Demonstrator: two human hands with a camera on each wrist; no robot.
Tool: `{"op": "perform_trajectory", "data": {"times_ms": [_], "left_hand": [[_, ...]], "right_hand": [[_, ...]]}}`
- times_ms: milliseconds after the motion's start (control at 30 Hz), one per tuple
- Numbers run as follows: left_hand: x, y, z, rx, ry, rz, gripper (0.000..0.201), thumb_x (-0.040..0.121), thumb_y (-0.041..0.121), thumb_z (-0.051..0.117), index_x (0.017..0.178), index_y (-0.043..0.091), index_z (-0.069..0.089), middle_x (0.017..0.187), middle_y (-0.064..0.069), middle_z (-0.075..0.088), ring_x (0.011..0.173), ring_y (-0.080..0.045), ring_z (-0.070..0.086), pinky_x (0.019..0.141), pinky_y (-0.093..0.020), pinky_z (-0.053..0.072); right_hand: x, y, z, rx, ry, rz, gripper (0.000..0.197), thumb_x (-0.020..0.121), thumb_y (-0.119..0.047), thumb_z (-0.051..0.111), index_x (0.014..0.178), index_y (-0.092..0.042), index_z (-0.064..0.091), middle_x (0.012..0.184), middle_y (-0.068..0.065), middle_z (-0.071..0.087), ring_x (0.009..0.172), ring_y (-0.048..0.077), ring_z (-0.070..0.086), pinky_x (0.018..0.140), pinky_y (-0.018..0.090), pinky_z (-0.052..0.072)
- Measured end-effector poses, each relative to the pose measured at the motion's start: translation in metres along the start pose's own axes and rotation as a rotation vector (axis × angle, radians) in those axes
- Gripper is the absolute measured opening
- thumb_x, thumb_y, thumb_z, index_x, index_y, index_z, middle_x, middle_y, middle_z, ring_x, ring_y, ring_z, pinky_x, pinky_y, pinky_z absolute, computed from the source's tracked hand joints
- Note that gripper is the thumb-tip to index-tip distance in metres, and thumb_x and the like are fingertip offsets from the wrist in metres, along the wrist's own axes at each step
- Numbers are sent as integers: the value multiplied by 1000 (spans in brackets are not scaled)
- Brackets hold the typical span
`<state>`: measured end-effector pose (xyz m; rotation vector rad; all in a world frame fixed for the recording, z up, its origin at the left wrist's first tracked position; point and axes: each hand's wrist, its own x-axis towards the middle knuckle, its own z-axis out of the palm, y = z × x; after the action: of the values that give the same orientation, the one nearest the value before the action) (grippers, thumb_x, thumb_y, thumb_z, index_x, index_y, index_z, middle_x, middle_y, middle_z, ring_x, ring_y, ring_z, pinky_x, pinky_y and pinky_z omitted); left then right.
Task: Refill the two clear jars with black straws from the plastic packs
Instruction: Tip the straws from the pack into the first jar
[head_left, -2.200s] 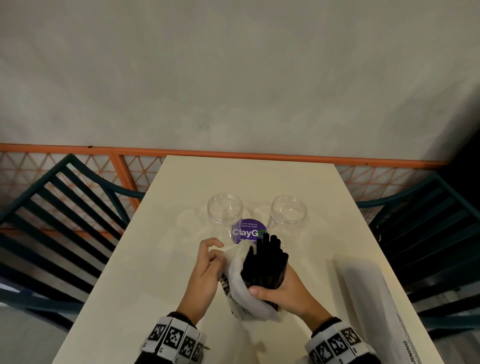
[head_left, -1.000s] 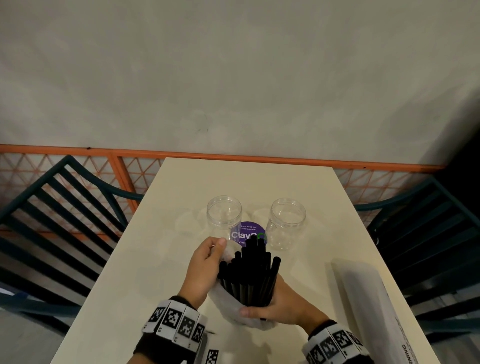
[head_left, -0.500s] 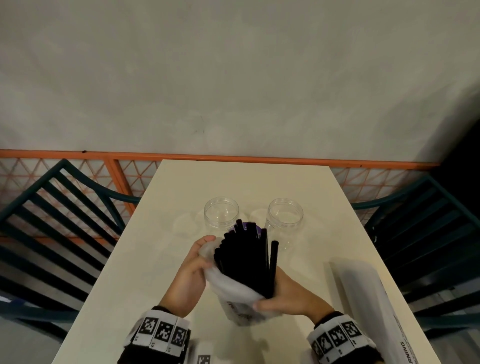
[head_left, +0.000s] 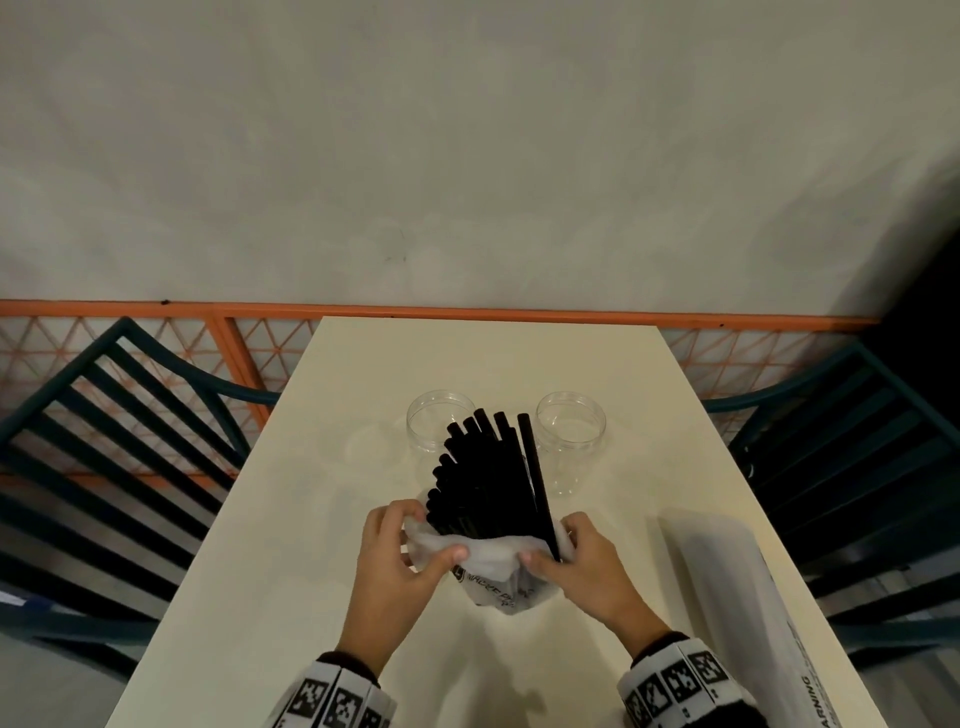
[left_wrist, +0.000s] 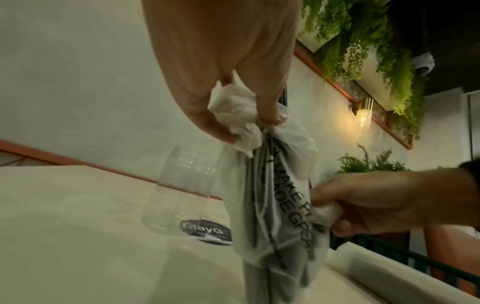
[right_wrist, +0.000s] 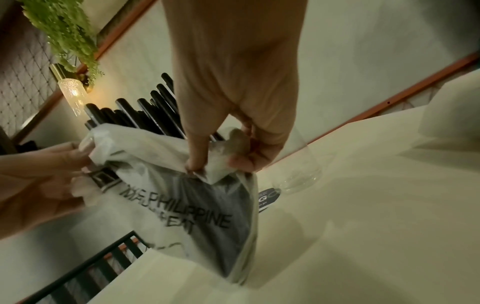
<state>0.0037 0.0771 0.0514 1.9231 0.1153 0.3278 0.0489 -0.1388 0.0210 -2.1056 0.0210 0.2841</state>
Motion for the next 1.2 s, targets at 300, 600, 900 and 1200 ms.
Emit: {"op": "perform_trajectory", "data": {"times_ms": [300, 600, 900, 1200], "left_hand": [[-6, 10, 17, 61, 186, 98, 53, 60, 16, 84, 92, 26, 43, 100, 6, 38, 93, 14, 45, 75, -1, 41], [-20, 11, 25, 59, 45, 146, 52, 56, 48, 75, 89, 20, 45, 99, 9, 37, 94, 6, 47, 74, -2, 42], [-23, 16, 20, 65, -117, 104, 42, 70, 21, 76, 88, 42, 45, 87, 11, 55, 83, -3, 57, 71, -21, 47], [13, 46, 9, 150, -227, 225, 129, 37, 68, 77, 125, 62, -18, 141, 28, -5, 136, 9, -1, 108, -13, 12]], "right_hand": [[-14, -12, 12, 197, -10, -72, 28, 75, -13, 71, 91, -31, 56, 88, -1, 63, 81, 20, 62, 65, 25, 53], [-13, -15, 7, 327, -129, -59, 59, 58, -54, 73, 109, -35, 51, 116, 0, 54, 106, 12, 56, 85, 29, 53], [-12, 4, 7, 349, -155, -54, 21, 88, -12, 60, 102, -28, 59, 95, 6, 62, 87, 22, 65, 74, 29, 59], [-8, 10, 14, -194, -100, -287, 19, 93, -10, 44, 108, -14, 55, 90, -5, 50, 77, 3, 48, 70, 8, 38]]}}
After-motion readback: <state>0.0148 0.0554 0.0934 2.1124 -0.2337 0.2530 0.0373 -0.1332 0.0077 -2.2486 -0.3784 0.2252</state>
